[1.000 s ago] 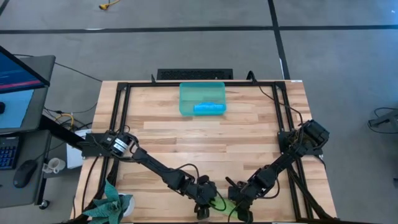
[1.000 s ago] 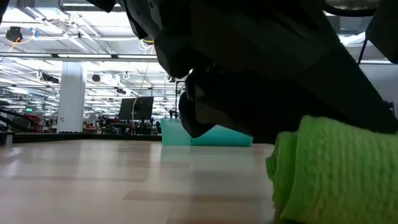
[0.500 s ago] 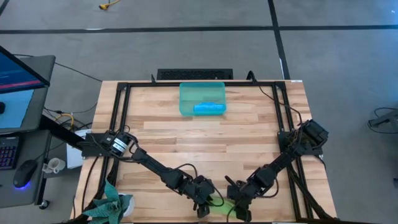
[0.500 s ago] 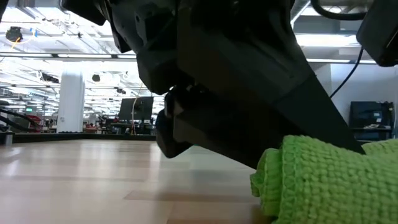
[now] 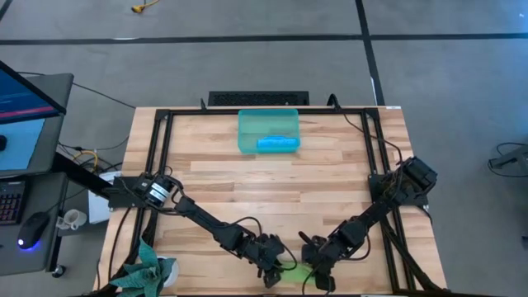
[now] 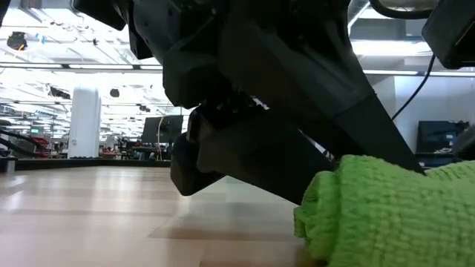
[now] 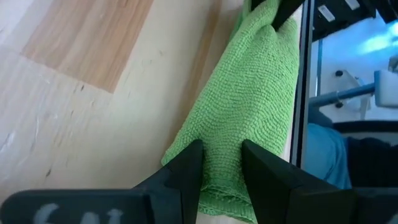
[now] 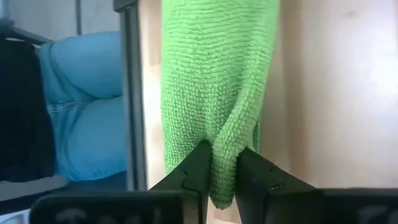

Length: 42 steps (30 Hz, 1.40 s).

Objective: Roll microfiber towels into tight, uniform cylinder then place into a basket
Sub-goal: Put the green microfiber cloth into the blue bin

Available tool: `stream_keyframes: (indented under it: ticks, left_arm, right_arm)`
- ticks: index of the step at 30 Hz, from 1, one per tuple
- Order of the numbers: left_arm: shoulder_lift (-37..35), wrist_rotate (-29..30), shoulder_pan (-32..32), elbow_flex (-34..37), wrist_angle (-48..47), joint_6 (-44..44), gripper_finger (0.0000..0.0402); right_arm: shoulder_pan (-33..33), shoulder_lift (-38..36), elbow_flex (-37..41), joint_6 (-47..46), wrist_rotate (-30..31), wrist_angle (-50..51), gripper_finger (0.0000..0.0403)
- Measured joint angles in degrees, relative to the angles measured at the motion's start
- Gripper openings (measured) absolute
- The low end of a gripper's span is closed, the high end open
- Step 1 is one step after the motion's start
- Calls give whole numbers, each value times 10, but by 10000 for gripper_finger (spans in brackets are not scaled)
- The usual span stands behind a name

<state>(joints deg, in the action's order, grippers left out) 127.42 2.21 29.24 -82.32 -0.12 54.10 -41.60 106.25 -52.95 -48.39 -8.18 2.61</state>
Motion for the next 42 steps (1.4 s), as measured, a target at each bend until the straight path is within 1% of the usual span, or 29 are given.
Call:
stream_keyframes:
  ticks: [4,8,23,27,30,36,39,42]
  left_arm:
    - [1,5,-4,0,3,28,106]
    - [1,23,-4,0,2,30,106]
    - [1,39,-5,0,2,30,107]
    - [1,53,-4,0,0,25,107]
    - [1,57,-4,1,0,21,107]
    - [1,58,-5,1,0,21,107]
    - [1,58,-5,1,0,21,107]
    - [1,59,-5,1,0,21,107]
  right_arm:
    - [0,-16,0,4,20,44,77]
    - [-3,-25,-2,2,41,95,75]
    - [-5,-25,-1,24,44,82,78]
    - [-3,-25,-1,24,47,81,98]
    - [-3,-25,-1,24,53,80,123]
    - [-3,-25,-2,27,45,80,169]
    - [-3,-24,-2,34,37,80,179]
    - [-2,-25,-2,35,33,80,180]
